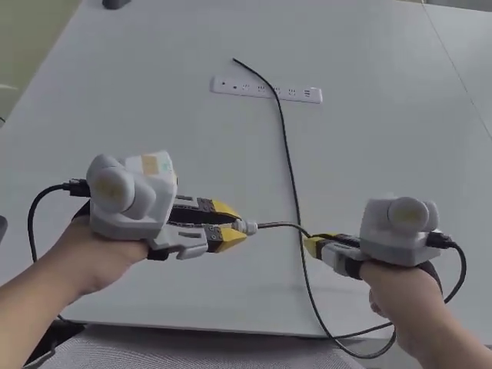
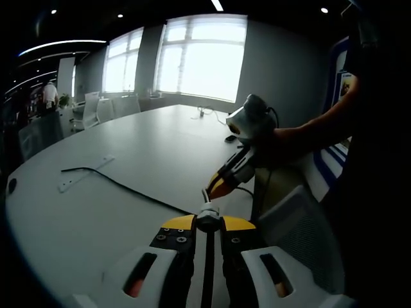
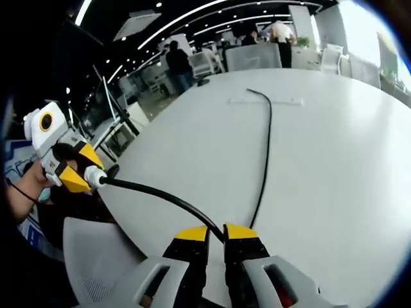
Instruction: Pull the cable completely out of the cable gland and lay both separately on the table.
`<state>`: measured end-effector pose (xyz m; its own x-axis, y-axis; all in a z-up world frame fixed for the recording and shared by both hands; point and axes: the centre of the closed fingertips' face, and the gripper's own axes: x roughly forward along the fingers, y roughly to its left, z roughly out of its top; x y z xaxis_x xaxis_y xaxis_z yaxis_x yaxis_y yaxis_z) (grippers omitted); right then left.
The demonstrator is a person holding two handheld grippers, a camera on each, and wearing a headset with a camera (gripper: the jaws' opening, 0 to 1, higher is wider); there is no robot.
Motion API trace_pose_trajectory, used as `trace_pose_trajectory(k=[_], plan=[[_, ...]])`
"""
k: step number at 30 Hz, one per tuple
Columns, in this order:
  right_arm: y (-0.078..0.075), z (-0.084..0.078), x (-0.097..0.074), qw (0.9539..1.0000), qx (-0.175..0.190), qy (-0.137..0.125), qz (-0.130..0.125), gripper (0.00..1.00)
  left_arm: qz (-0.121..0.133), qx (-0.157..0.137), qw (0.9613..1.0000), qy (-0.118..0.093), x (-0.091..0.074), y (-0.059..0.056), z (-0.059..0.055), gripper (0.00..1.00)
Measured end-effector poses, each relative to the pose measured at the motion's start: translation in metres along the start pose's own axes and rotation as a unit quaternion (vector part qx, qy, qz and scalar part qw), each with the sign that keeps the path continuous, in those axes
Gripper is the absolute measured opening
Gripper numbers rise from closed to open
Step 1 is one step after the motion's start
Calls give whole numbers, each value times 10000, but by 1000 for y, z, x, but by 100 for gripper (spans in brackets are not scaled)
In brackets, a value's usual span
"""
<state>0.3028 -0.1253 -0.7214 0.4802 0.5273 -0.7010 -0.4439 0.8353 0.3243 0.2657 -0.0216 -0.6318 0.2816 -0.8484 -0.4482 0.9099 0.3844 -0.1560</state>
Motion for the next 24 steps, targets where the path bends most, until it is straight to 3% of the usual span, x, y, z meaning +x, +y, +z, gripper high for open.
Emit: trace_pose_trajectory(k=[8,17,22,24], plan=[[-1,-1,-1,10000,-8,-13,17,3,-13,-7,10000,27,2,-1,-1,15],[-2,6,-5,9991,-362,-207,37,5,58,-3,10000,-1,1,1,3,15],[-3,9,-9,9989,-414,-217,51,6,57,-63,9999,-79,1,2,7,15],[-1,11,-11,9981,-591,-190,45,7,62,-61,9999,-82,1,2,8,15]])
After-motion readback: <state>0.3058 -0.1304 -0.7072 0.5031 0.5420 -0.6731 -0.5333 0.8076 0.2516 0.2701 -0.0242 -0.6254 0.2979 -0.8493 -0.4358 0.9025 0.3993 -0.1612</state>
